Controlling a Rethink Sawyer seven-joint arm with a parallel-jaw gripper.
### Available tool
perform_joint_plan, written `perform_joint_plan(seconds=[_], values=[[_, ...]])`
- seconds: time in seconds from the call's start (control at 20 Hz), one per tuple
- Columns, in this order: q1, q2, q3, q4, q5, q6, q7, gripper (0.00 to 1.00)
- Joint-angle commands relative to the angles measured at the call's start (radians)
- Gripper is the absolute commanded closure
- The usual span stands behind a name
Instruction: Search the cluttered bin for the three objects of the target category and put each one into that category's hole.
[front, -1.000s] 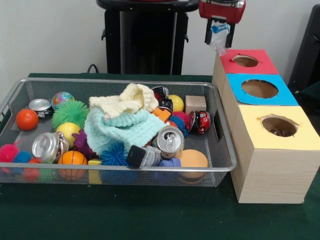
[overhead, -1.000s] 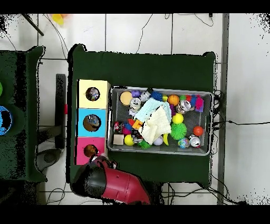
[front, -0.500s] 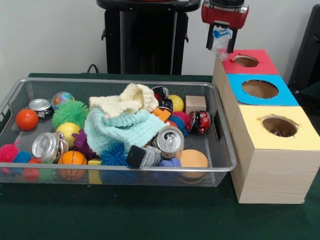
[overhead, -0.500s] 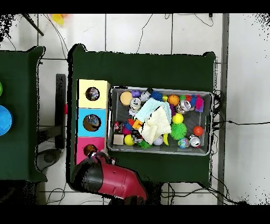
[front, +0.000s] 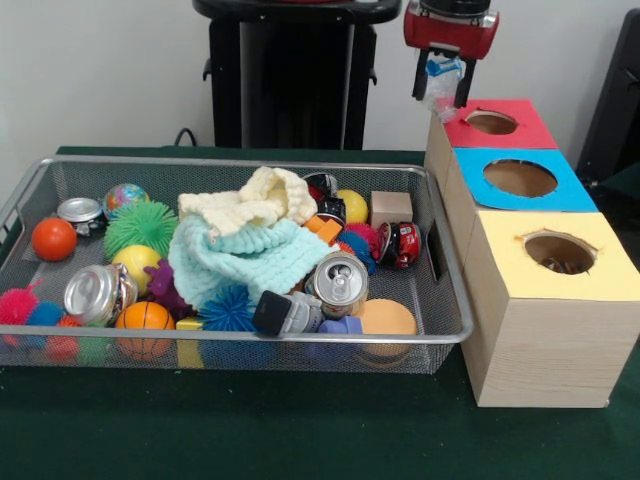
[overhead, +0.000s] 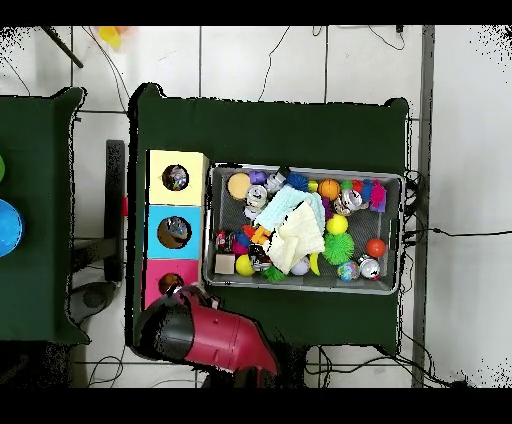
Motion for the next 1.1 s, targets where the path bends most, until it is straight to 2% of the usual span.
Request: perform_joint_plan(seconds=[0.05,0.2,0.3,0.45,0.65,0.9,1.1], values=[[0.034,0.079,0.087,-0.205,0.064,-0.017,0.206,1.00],[0.063,0.060,0.043,-0.250,0.048,0.062,0.212,1.00],[0.097,0.034,-0.007,-0.304,0.023,0.172,0.228,1.00],[0.099,-0.013,-0.017,-0.349,0.011,0.340,0.237,1.00],[0.089,-0.044,-0.025,-0.382,0.006,0.438,0.227,1.00],[0.065,-0.063,-0.015,-0.371,0.012,0.443,0.191,1.00],[0.026,-0.028,0.019,-0.306,0.024,0.300,0.143,1.00]])
